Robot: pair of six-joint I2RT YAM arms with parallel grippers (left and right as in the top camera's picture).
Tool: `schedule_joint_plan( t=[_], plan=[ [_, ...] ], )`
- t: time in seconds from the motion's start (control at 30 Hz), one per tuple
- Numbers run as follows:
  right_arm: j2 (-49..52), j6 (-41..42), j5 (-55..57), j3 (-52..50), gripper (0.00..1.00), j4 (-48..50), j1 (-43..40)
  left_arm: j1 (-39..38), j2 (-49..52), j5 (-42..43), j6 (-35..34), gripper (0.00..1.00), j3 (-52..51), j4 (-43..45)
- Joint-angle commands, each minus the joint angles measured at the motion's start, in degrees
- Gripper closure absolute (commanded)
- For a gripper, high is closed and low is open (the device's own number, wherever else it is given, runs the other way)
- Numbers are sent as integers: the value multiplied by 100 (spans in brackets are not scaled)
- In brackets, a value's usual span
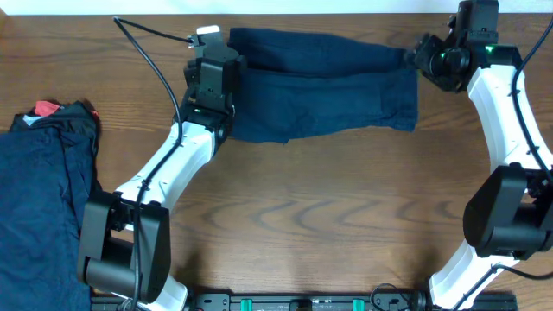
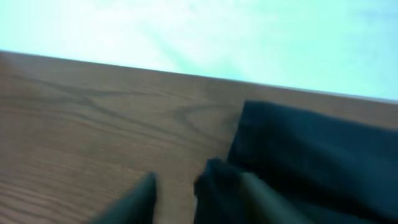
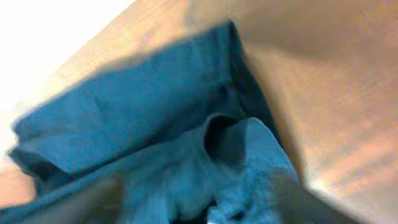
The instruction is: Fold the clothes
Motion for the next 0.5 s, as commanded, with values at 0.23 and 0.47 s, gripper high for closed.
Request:
schedule_joint_plan(
  t=[0.23,0.47],
  plan=[
    [584,-35,-575,111,1,-114,-68,76,125,166,96,20,179,-2],
    [608,-946,15,111,1,-1110,-251,74,125,1067,90,5,179,-938]
  ],
)
